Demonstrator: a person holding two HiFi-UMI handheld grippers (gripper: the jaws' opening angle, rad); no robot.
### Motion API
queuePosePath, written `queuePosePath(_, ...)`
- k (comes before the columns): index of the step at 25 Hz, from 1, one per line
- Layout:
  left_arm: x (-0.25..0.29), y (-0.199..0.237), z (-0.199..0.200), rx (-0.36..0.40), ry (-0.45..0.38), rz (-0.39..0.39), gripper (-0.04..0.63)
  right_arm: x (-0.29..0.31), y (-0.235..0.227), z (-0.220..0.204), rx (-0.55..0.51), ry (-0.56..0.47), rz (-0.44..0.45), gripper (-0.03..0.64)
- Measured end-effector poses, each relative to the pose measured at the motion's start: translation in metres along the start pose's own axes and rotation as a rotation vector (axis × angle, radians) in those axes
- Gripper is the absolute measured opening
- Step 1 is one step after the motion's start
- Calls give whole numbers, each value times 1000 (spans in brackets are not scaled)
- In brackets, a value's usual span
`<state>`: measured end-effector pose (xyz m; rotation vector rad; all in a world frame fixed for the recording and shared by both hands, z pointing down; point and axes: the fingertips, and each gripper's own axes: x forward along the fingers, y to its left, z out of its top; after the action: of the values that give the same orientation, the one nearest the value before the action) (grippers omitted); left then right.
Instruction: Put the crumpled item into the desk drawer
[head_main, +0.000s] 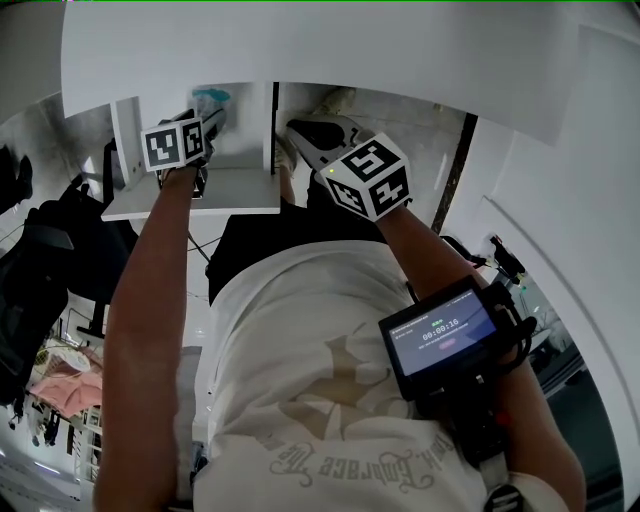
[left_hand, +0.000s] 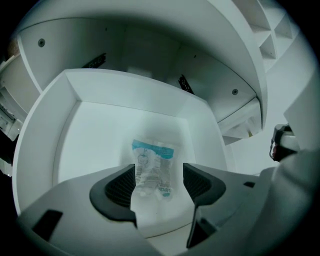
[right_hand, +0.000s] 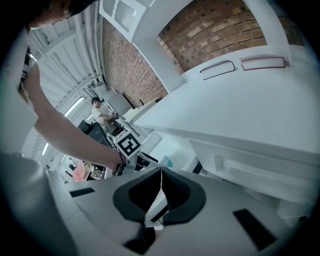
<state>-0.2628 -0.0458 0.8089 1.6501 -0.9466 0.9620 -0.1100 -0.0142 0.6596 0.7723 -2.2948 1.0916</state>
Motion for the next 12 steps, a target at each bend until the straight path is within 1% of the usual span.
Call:
queuePosePath(4,-5,-9,-3,16,1,-9,304,2,-2,1,-7,-5,10,23)
queuePosePath(8,-14,-17,-5,33,6,-18,262,4,2,7,-22,-4,17,23)
queuePosePath(12,-43,-26,-8,41,-34,-30,196,-3,23,13,-44,-10,12,23)
